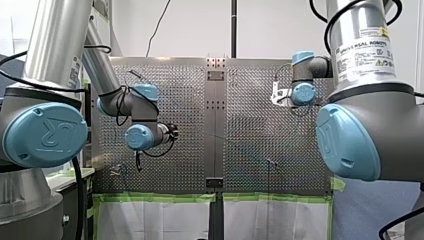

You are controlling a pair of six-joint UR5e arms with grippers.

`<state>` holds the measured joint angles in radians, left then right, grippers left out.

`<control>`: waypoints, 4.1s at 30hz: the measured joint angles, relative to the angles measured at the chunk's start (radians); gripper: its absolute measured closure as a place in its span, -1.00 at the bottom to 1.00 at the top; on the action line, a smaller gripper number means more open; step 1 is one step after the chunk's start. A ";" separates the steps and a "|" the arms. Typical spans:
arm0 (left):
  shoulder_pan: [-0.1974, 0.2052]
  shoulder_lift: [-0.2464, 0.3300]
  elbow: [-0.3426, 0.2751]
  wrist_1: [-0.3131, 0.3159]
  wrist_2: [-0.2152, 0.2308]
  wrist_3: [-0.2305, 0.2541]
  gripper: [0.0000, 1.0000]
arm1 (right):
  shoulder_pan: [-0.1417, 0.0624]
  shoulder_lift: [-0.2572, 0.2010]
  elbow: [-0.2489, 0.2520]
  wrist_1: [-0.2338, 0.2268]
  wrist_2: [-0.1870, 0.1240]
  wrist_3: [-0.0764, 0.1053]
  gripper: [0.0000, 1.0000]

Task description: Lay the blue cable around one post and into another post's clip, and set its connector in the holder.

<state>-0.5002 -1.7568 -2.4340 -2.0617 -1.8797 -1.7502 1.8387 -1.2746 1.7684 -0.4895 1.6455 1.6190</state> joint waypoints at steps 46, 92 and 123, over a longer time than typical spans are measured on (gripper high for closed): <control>0.018 0.000 0.000 0.031 -0.135 0.023 -0.96 | 0.356 0.135 0.086 -0.148 0.092 -0.059 -1.00; 0.045 0.000 0.000 0.031 -0.135 0.022 -0.96 | 0.551 0.215 0.093 -0.175 0.187 -0.115 -1.00; 0.050 0.000 0.000 0.034 -0.137 0.017 -0.96 | 0.555 0.215 0.093 -0.163 0.185 -0.112 -1.00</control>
<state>-0.4498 -1.7569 -2.4340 -2.0281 -2.0163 -1.7333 2.3938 -1.0594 1.8616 -0.6521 1.8302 1.5066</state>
